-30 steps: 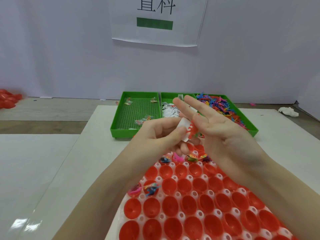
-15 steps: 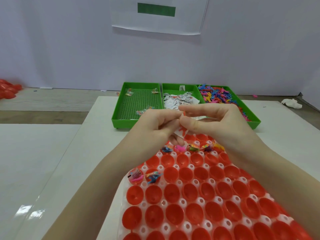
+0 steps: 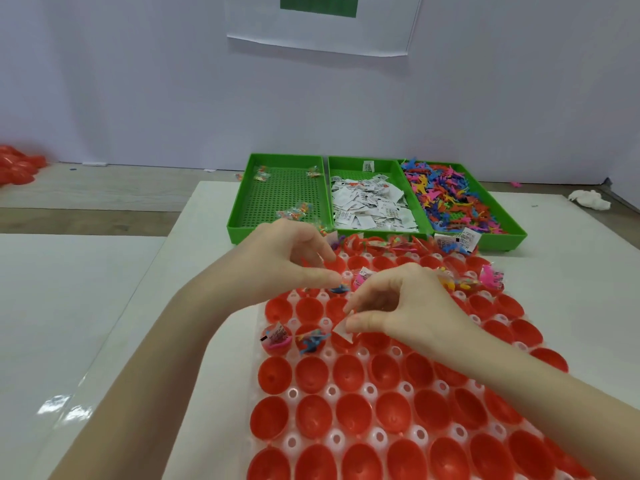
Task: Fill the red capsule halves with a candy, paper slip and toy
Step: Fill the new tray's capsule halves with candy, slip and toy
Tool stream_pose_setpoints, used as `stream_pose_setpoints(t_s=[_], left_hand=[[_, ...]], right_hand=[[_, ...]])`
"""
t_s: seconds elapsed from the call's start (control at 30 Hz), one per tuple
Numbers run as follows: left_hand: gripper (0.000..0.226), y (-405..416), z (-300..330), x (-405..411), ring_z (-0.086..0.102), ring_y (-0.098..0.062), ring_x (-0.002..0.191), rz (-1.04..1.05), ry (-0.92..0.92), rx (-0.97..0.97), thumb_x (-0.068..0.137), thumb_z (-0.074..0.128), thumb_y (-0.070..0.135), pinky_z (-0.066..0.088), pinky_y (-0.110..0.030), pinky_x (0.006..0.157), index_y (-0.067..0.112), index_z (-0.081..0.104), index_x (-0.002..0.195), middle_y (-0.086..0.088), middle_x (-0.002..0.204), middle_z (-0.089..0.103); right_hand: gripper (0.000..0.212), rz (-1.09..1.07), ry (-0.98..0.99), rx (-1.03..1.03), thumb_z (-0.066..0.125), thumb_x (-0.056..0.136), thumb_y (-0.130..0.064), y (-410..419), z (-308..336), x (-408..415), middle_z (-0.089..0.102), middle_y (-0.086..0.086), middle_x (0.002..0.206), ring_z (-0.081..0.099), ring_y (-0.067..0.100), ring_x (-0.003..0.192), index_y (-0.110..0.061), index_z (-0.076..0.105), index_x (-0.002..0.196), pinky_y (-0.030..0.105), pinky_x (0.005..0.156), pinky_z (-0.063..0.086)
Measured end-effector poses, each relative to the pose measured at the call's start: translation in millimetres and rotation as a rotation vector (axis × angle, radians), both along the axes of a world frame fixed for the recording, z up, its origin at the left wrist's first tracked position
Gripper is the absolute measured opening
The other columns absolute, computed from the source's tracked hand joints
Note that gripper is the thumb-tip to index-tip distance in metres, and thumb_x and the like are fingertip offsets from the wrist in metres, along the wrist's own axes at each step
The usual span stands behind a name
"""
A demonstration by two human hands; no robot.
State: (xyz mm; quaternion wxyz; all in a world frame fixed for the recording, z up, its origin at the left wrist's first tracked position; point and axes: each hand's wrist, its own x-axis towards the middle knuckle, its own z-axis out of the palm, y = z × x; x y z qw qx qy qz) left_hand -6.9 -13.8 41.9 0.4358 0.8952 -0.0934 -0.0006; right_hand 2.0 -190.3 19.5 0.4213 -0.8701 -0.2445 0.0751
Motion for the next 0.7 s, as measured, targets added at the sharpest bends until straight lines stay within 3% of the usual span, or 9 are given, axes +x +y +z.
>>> stream_pose_setpoints(t_s=[0.17,0.23,0.3,0.47,0.53,0.63,0.7], left_hand=[[0.012,6,-2,3,0.06,-0.01,0.077,0.069,-0.03,0.059,0.072,0.072,0.035,0.046,-0.021,0.069,0.03,0.064,0.079,0.006,0.079,0.066],[0.012,6,-2,2,0.059,-0.009,0.077,0.06,-0.02,0.077,0.072,0.073,0.034,0.045,-0.02,0.068,0.029,0.065,0.079,0.007,0.079,0.066],[0.011,6,-3,2,0.057,-0.003,0.072,0.027,0.006,0.101,0.072,0.073,0.033,0.043,-0.014,0.064,0.028,0.067,0.08,0.008,0.077,0.065],[0.015,5,-9,7,0.058,-0.002,0.072,0.009,0.029,0.102,0.074,0.071,0.035,0.046,-0.018,0.067,0.024,0.069,0.084,0.007,0.079,0.067],[0.011,8,-11,13,0.057,0.0,0.066,0.051,0.0,0.047,0.075,0.07,0.036,0.047,-0.017,0.063,0.026,0.068,0.078,0.01,0.072,0.066],[0.016,16,-18,42,0.056,-0.004,0.069,0.242,-0.116,0.032,0.081,0.065,0.034,0.042,-0.013,0.058,0.018,0.068,0.082,0.011,0.073,0.063],[0.019,23,-23,69,0.054,-0.007,0.079,0.377,-0.183,0.09,0.088,0.059,0.026,0.037,-0.014,0.064,0.011,0.068,0.096,0.004,0.088,0.065]], right_hand=[[0.023,0.115,-0.085,-0.15,0.08,0.068,-0.015,2,-9,-1,0.059,-0.016,0.062,0.057,-0.005,0.062,-0.03,0.065,0.061,0.009,0.06,0.042],[0.007,0.167,-0.179,-0.266,0.079,0.069,-0.019,5,-9,-1,0.057,-0.015,0.07,0.053,-0.001,0.07,-0.023,0.074,0.07,0.017,0.068,0.042],[0.009,0.171,-0.207,-0.32,0.079,0.07,-0.022,7,-7,0,0.057,-0.012,0.074,0.052,0.004,0.075,-0.022,0.077,0.078,0.026,0.075,0.043],[0.02,0.276,-0.144,-0.392,0.073,0.077,-0.013,9,-2,5,0.056,-0.02,0.066,0.05,-0.012,0.059,-0.021,0.075,0.095,0.005,0.062,0.034],[0.028,0.326,-0.15,-0.404,0.067,0.081,-0.01,6,3,4,0.068,-0.014,0.081,0.056,-0.012,0.071,-0.024,0.071,0.105,0.005,0.066,0.038],[0.035,0.353,-0.302,-0.498,0.065,0.083,-0.033,0,10,1,0.065,-0.015,0.111,0.055,0.0,0.101,-0.034,0.061,0.119,0.019,0.086,0.041],[0.038,0.365,-0.372,-0.496,0.064,0.08,-0.045,-5,17,1,0.063,-0.018,0.114,0.051,0.0,0.107,-0.038,0.061,0.117,0.019,0.09,0.038]])
